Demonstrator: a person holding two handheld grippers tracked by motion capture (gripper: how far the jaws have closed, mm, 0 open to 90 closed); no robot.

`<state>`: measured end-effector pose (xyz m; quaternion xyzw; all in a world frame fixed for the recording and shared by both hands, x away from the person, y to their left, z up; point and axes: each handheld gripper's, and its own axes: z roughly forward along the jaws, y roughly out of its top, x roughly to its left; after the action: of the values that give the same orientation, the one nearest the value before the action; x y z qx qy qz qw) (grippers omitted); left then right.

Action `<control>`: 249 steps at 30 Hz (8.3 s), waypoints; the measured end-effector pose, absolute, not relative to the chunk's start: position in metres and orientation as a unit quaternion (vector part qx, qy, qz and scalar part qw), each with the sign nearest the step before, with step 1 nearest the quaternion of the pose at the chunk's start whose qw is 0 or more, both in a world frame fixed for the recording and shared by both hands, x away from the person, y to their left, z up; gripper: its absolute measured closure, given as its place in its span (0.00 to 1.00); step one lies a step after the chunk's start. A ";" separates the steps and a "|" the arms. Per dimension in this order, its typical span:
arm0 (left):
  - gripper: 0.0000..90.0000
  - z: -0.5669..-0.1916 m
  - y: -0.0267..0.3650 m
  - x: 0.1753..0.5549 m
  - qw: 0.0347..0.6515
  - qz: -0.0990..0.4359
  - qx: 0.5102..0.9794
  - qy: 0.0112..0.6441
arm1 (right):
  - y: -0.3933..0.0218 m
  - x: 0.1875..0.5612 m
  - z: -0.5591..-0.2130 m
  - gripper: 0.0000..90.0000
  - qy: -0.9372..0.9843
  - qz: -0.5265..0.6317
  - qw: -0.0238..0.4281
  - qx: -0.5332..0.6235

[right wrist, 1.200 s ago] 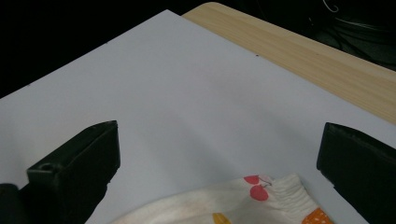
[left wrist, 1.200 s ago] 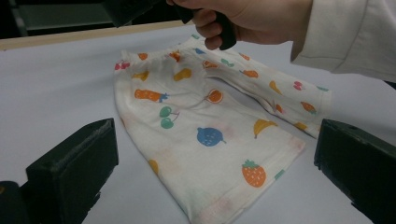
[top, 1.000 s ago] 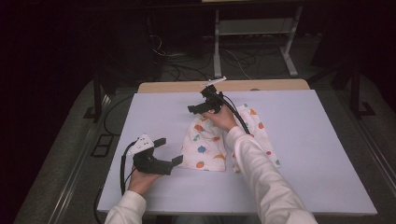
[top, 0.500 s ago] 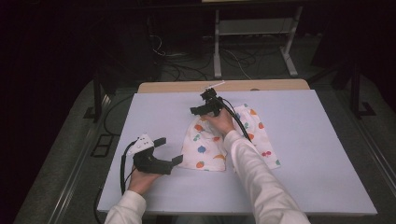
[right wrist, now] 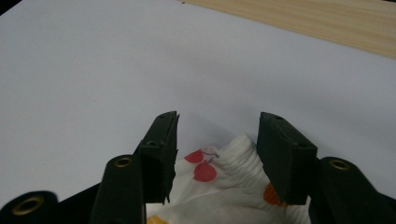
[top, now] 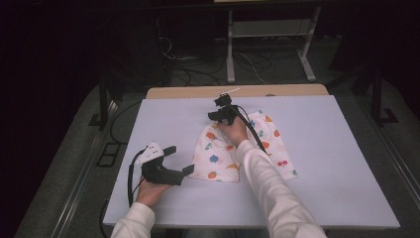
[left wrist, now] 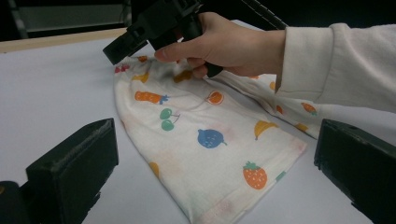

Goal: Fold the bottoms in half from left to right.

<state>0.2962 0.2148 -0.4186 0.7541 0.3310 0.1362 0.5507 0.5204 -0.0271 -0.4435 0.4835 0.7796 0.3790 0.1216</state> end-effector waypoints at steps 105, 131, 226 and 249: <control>0.25 -0.434 0.207 0.322 0.411 -0.015 0.788 0.457 | -0.046 0.487 -0.425 0.97 0.779 0.383 0.183 0.461; 0.71 -0.448 0.206 0.330 0.399 -0.075 0.790 0.460 | -0.044 0.483 -0.424 0.97 0.777 0.386 0.201 0.454; 0.99 -0.408 0.094 0.326 0.421 -0.092 0.837 0.337 | -0.127 0.492 -0.409 0.96 0.745 0.445 0.160 0.472; 0.99 -0.404 0.042 0.332 0.419 -0.103 0.845 0.315 | -0.161 0.504 -0.412 0.96 0.744 0.444 0.135 0.480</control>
<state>0.3315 0.0419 -0.4041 0.8454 0.3147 -0.1028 0.4191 0.5043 -0.1611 -0.4120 0.4803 0.7441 0.4443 0.1353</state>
